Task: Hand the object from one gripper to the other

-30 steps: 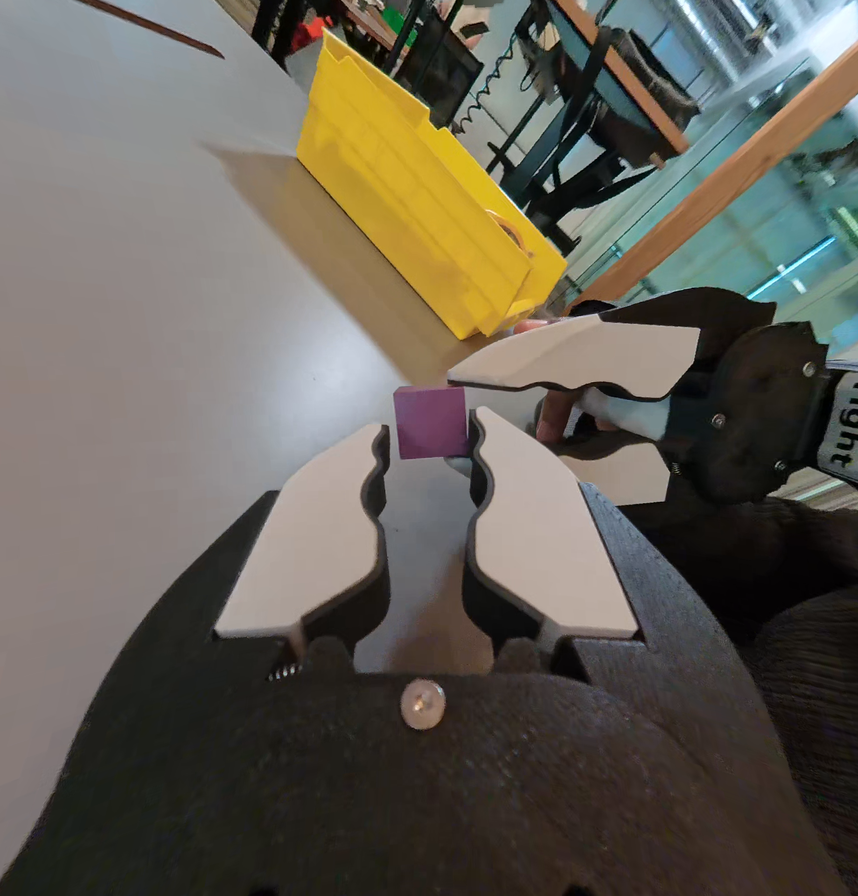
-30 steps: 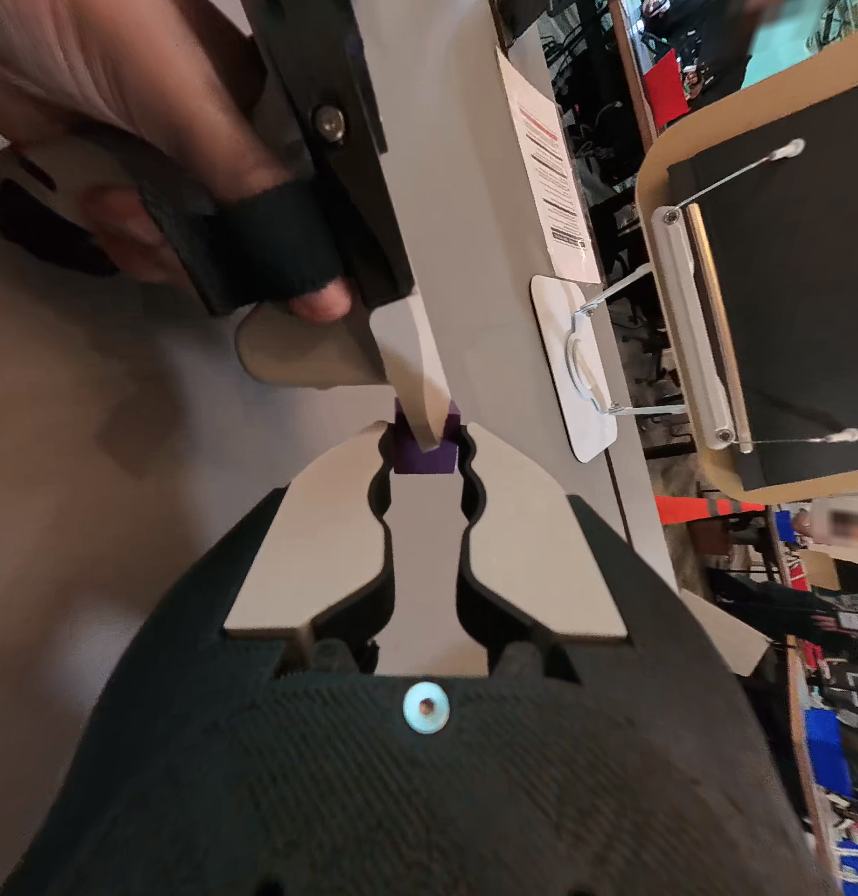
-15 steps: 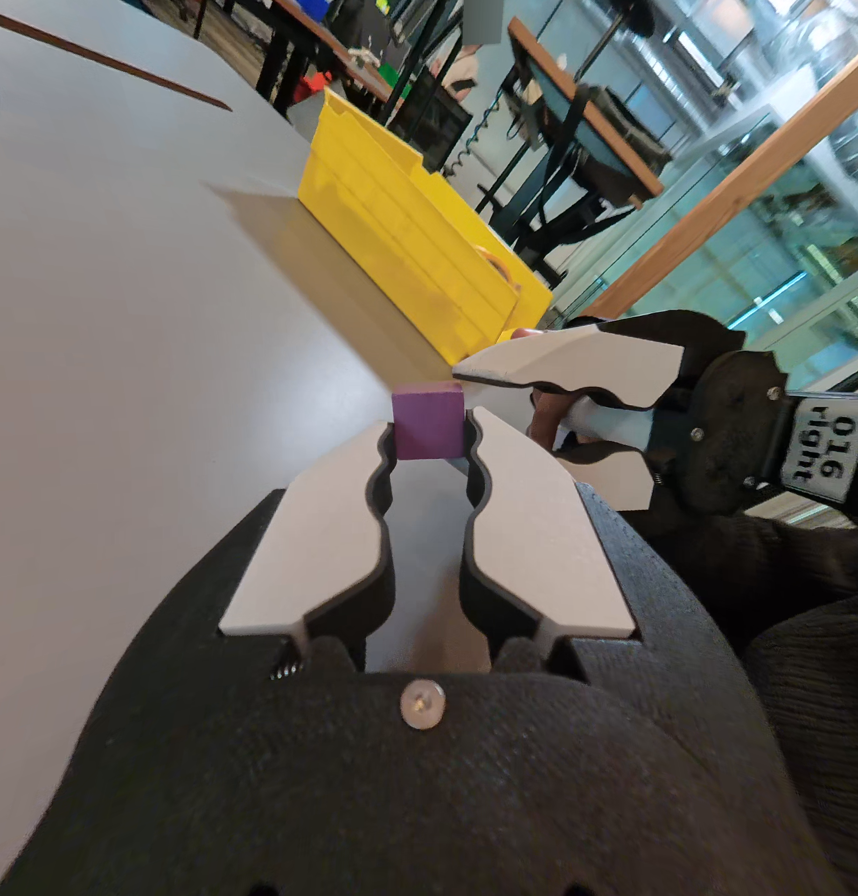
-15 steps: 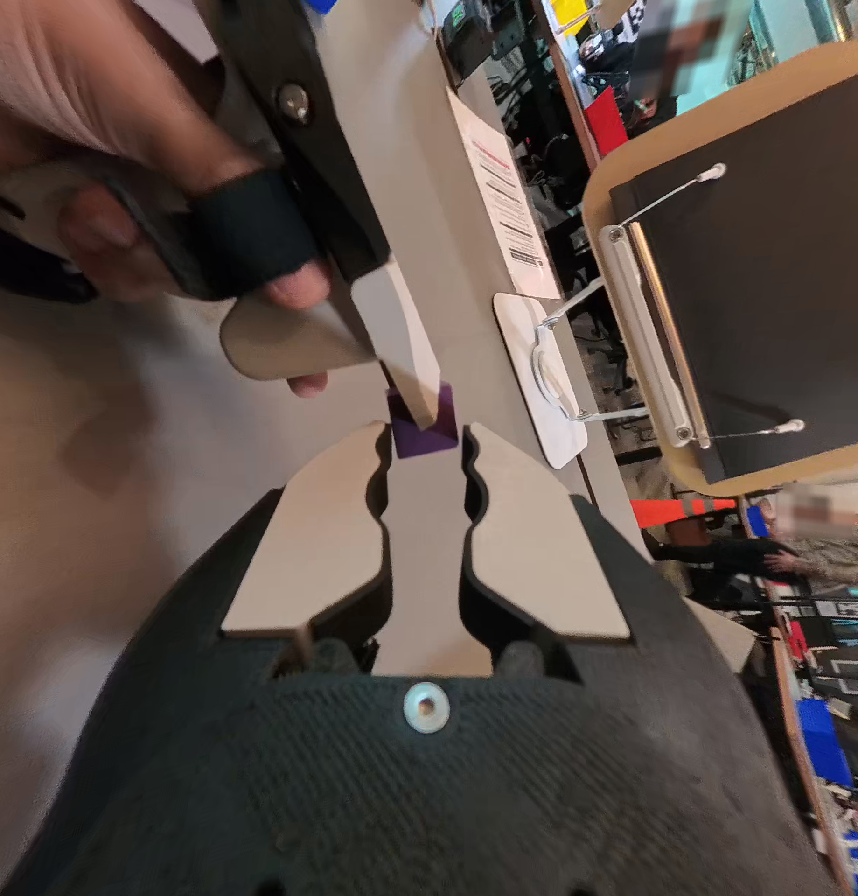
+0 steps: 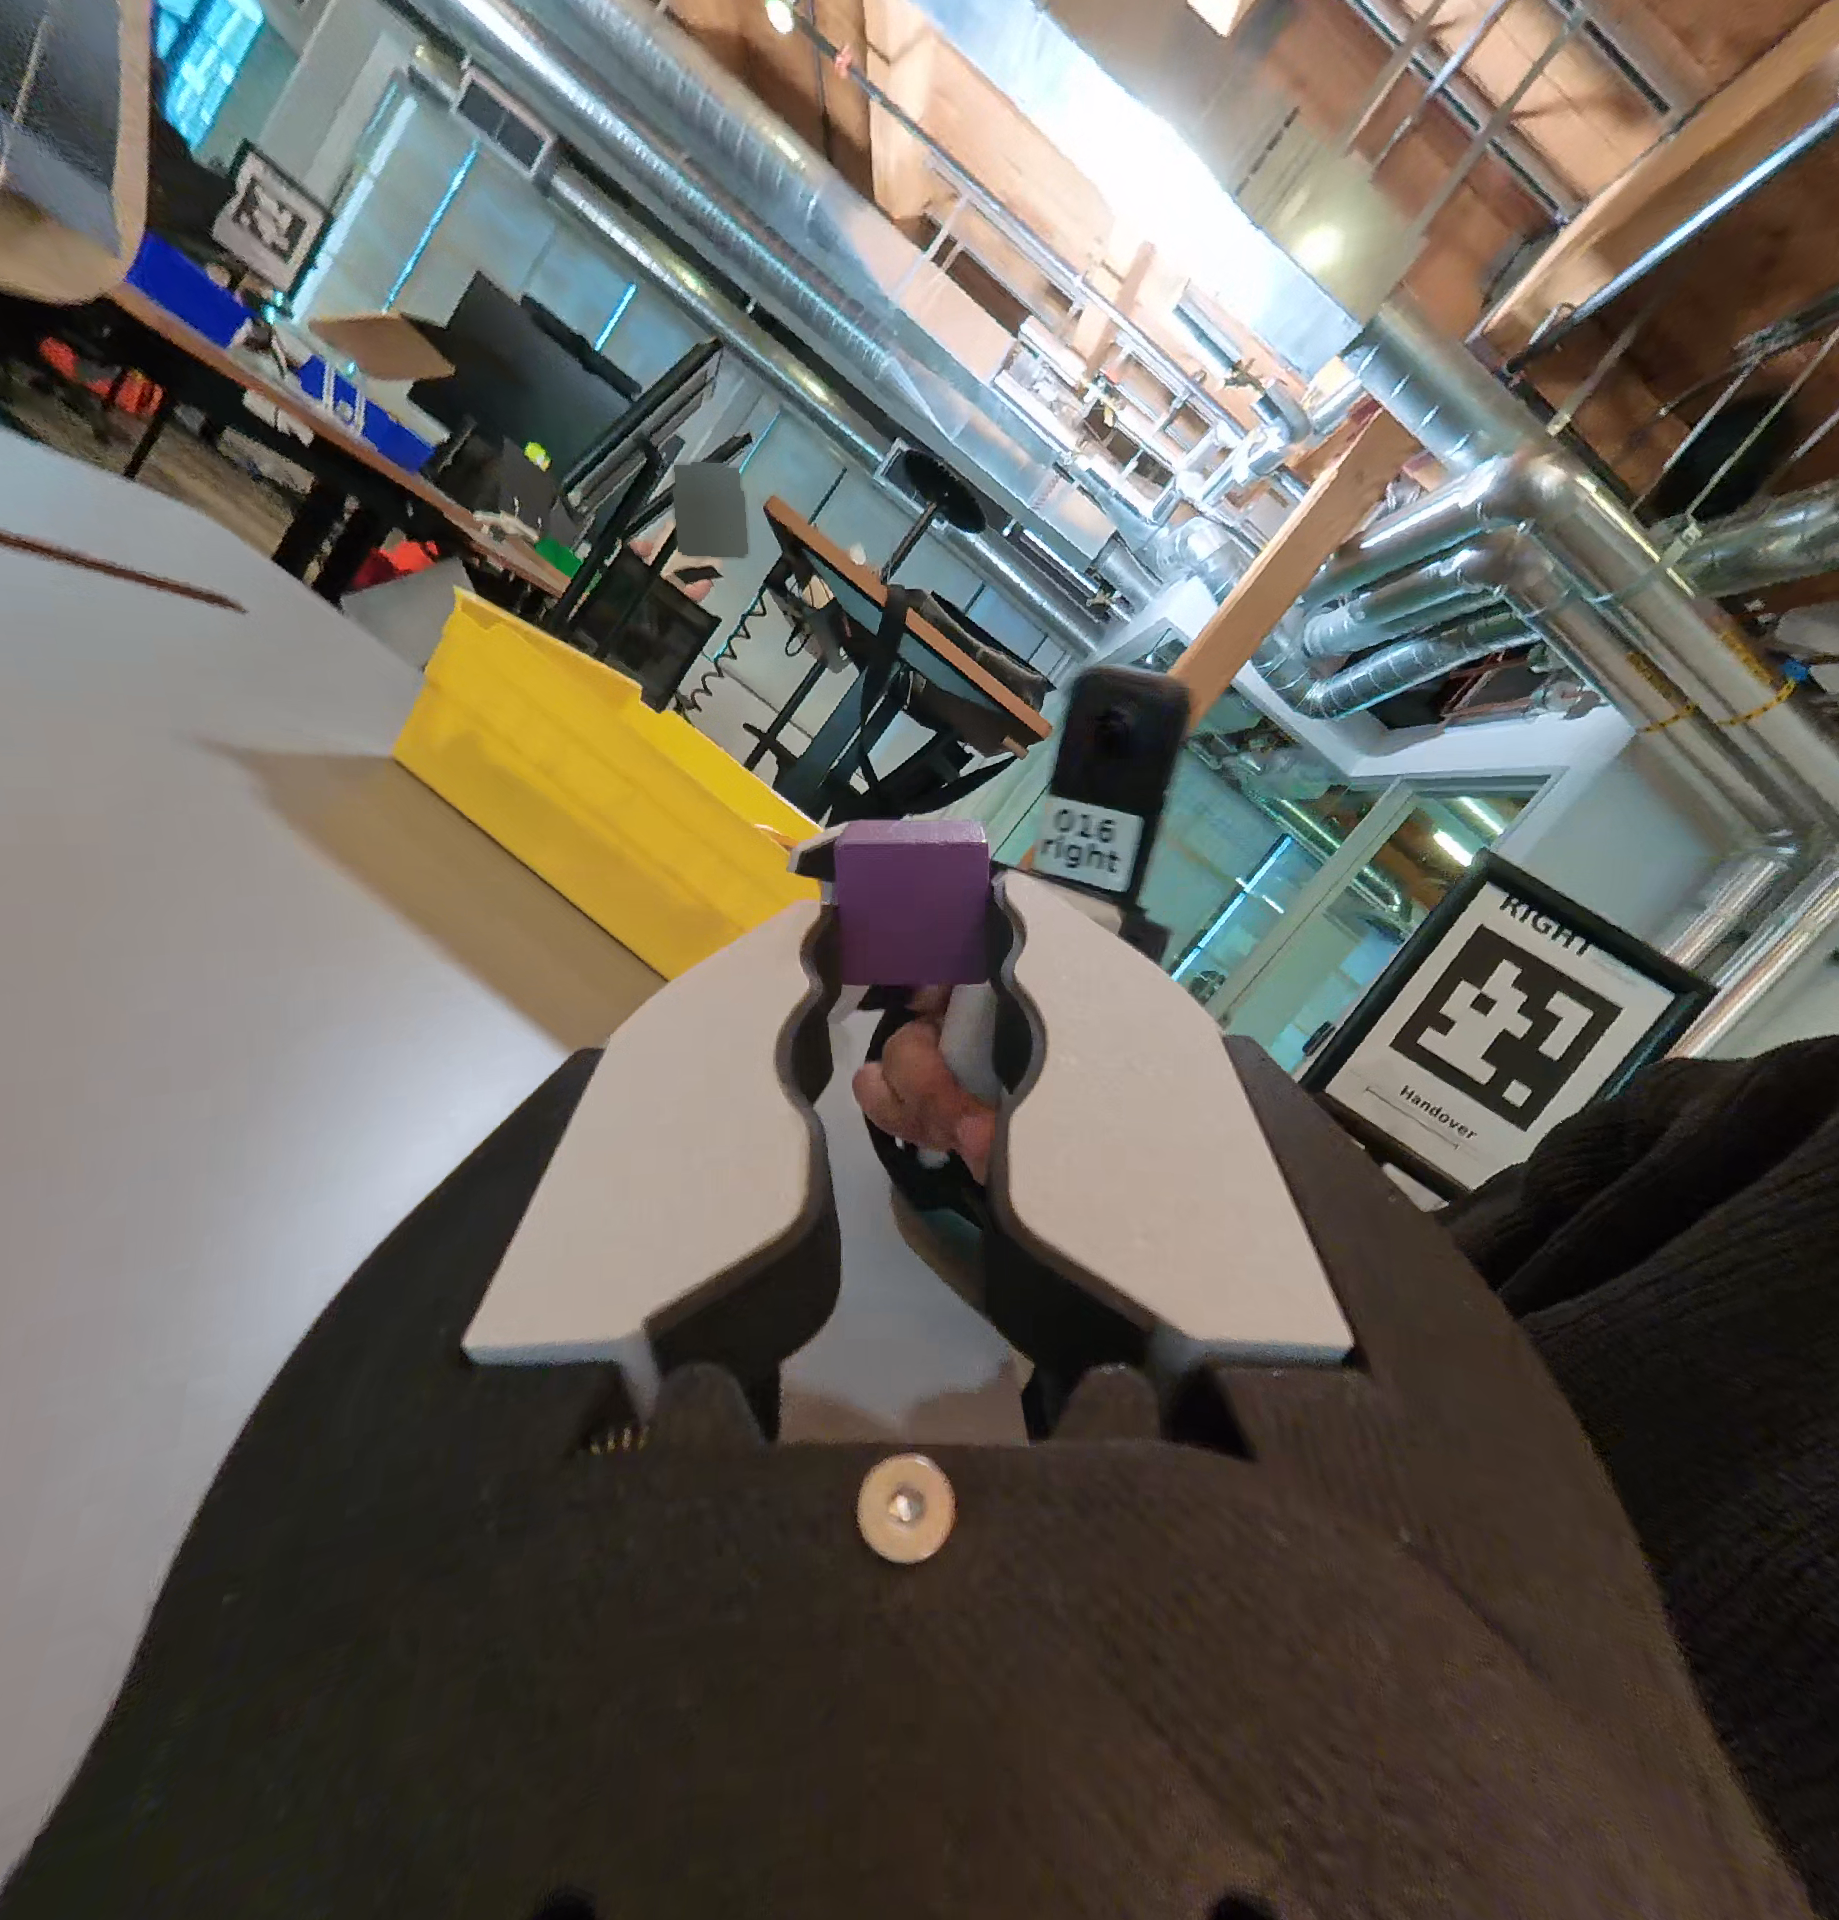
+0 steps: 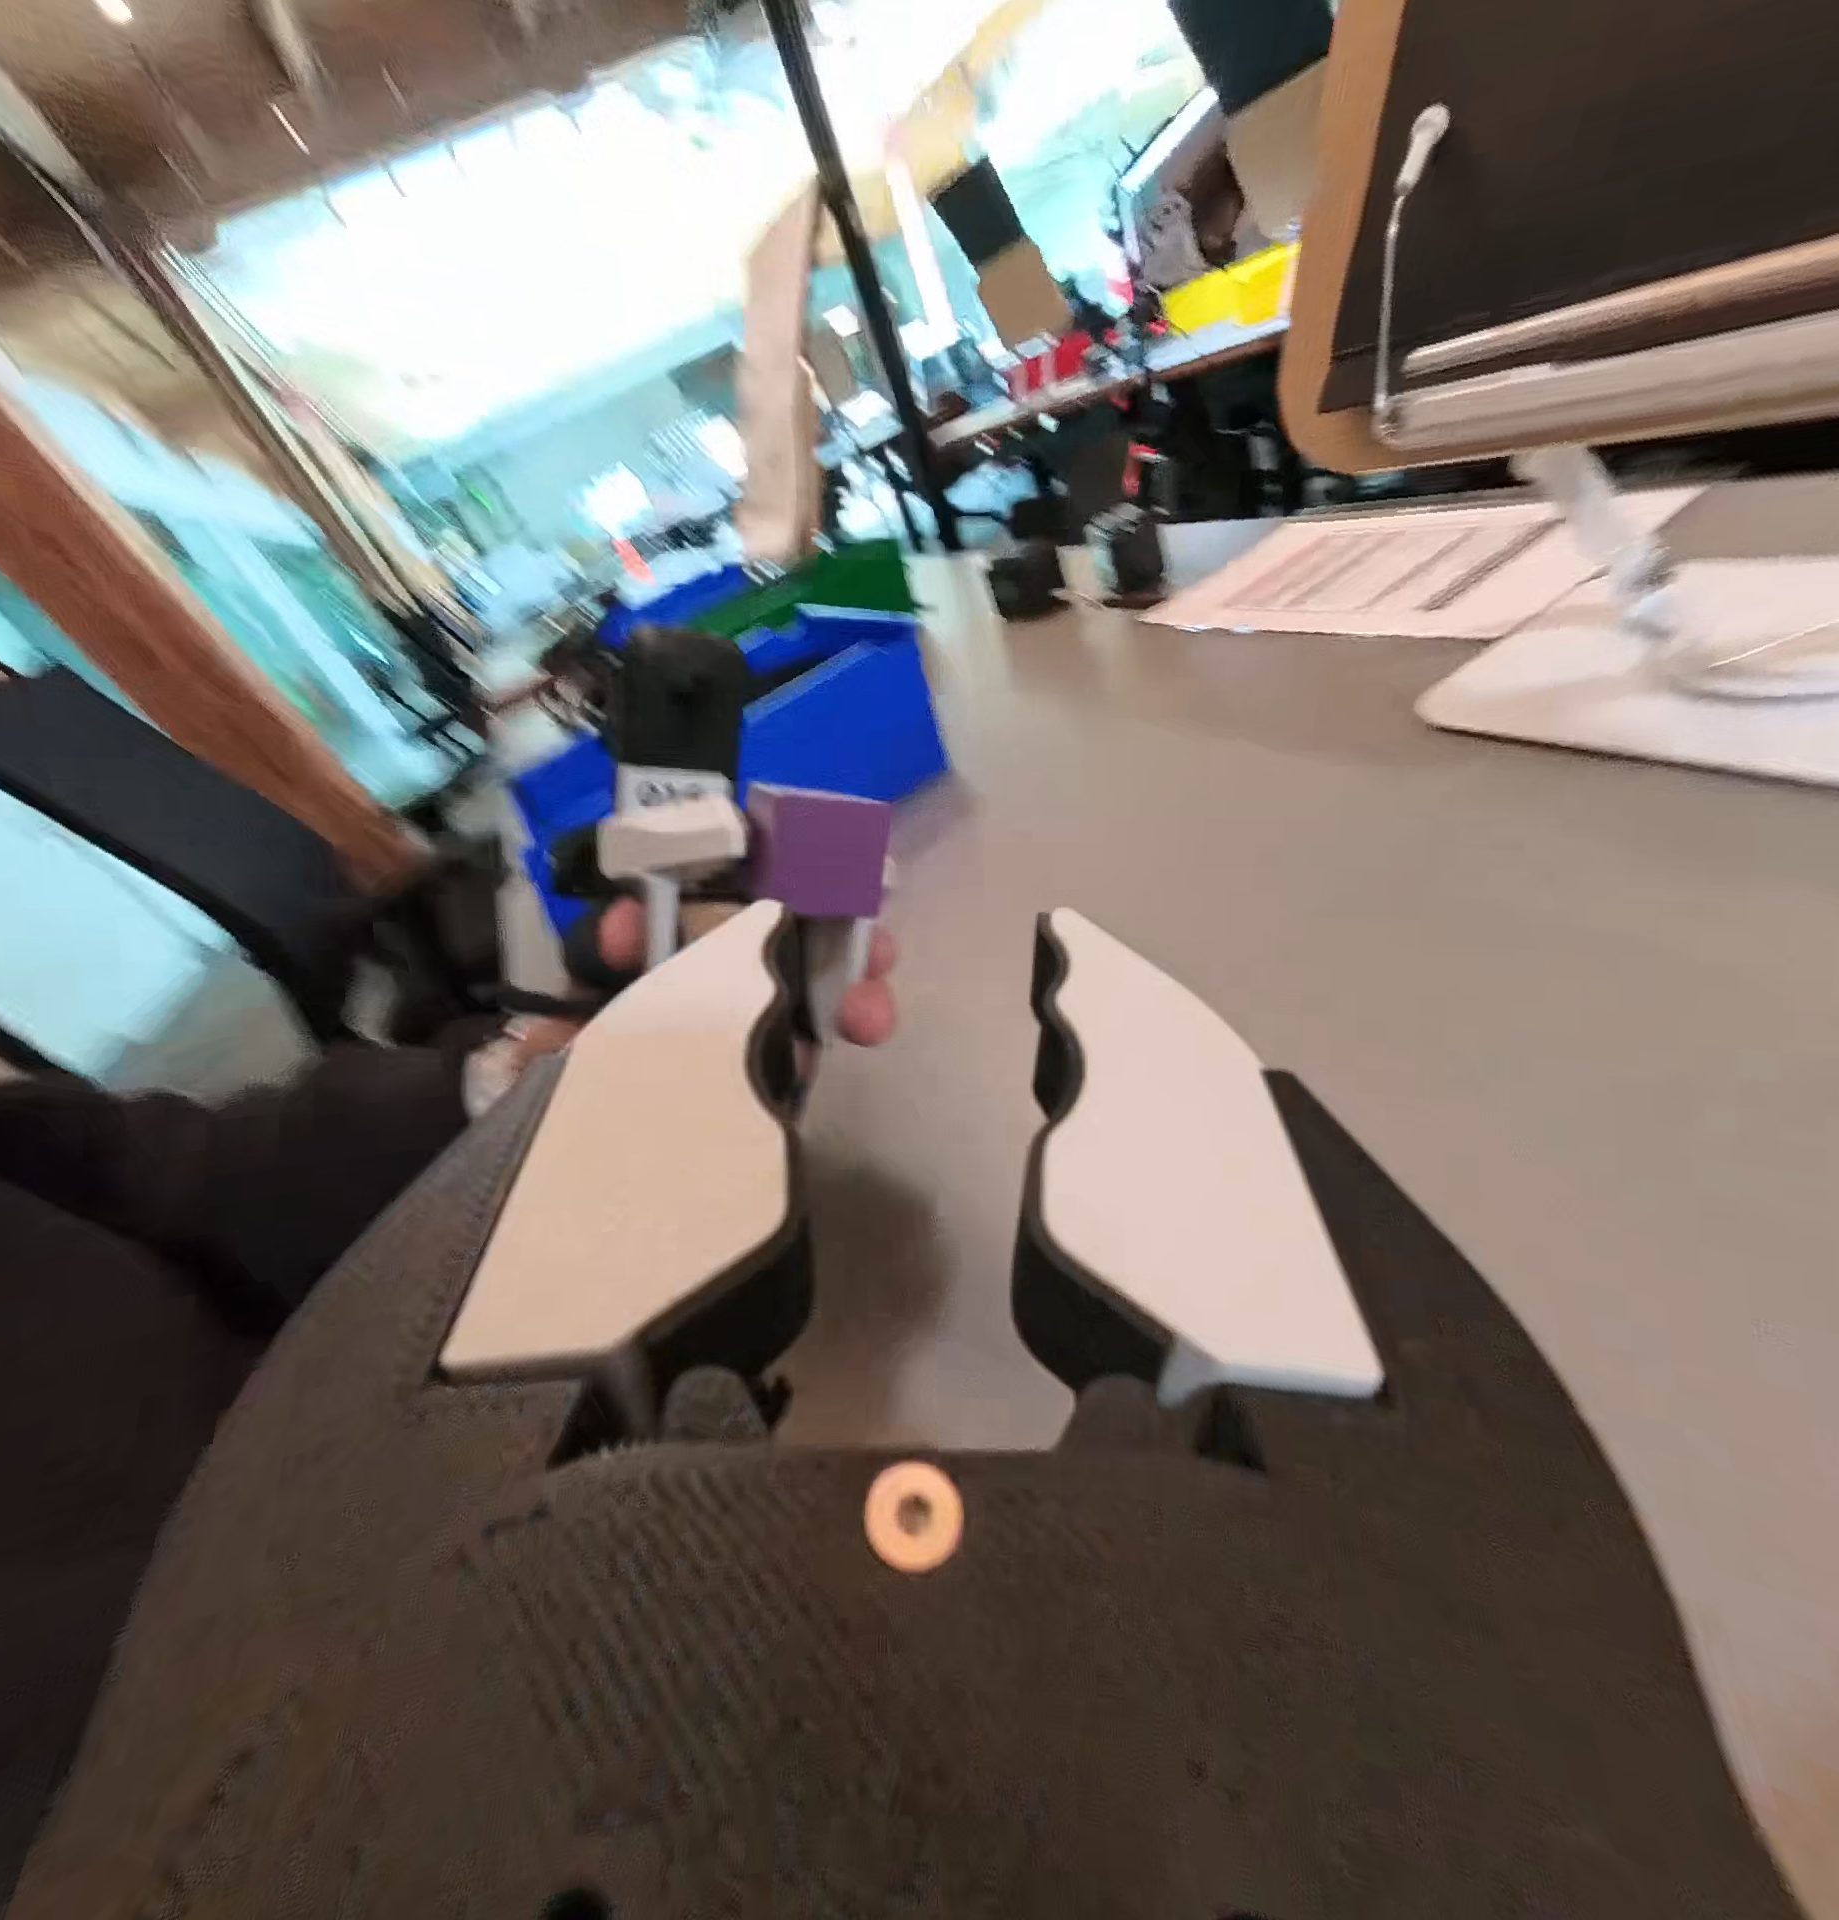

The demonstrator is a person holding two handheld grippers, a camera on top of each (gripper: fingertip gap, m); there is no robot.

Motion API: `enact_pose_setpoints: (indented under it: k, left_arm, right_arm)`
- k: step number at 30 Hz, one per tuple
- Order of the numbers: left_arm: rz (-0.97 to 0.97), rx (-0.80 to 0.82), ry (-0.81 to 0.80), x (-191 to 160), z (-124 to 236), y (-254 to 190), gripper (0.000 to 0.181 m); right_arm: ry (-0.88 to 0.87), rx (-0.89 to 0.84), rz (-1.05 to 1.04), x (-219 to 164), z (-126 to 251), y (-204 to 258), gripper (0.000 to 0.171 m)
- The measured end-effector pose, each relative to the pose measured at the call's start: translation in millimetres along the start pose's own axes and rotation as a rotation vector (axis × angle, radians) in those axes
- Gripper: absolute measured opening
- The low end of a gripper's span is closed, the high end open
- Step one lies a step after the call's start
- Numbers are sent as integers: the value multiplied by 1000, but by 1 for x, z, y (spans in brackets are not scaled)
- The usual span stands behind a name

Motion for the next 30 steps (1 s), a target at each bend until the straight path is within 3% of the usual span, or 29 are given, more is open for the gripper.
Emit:
enact_pose_setpoints:
  k: [3,7,17,30]
  left_arm:
    - [-50,-34,-25,3,-1,-7,28]
    - [-69,-53,-23,1,-2,-11,28]
    - [-40,-90,57,-14,-8,-17,28]
    - [-74,-23,62,-16,-9,-10,28]
  right_arm:
    - [-65,97,-202,4,0,5,44]
    - [-71,178,-279,1,-5,16,45]
    - [-55,226,-282,-3,-8,26,26]
    - [-44,135,-147,3,-2,17,26]
Point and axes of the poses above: each gripper's, where its closed fingertips meet, z back along the fingers, x out of its top, y = z × x across the jaws, the point moved 2 cm from there along z, back along the fingers, and after that the axes turned 10 degrees about -y, right-handed, at the moved point
